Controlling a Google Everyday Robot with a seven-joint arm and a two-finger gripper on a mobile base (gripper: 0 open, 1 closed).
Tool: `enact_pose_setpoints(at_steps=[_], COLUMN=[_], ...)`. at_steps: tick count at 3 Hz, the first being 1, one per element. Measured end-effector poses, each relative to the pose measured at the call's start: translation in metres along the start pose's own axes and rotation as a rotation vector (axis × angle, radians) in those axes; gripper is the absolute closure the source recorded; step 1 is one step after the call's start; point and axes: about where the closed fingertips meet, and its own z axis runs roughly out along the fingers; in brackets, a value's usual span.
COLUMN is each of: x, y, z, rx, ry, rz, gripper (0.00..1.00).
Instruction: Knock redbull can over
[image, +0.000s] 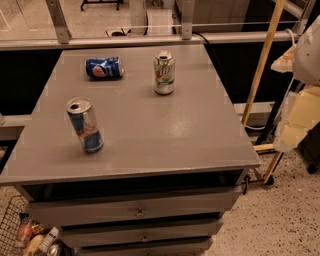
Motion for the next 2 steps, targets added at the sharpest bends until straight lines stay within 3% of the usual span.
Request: enact_pose_setpoints(at_steps=[1, 2], x=[0.000, -0.038], y=[0.000, -0.003], z=[0.000, 0.021], rx=[0.000, -0.037], ry=[0.000, -0.088], rz=[0.000, -0.042], gripper=[0.00, 0.00])
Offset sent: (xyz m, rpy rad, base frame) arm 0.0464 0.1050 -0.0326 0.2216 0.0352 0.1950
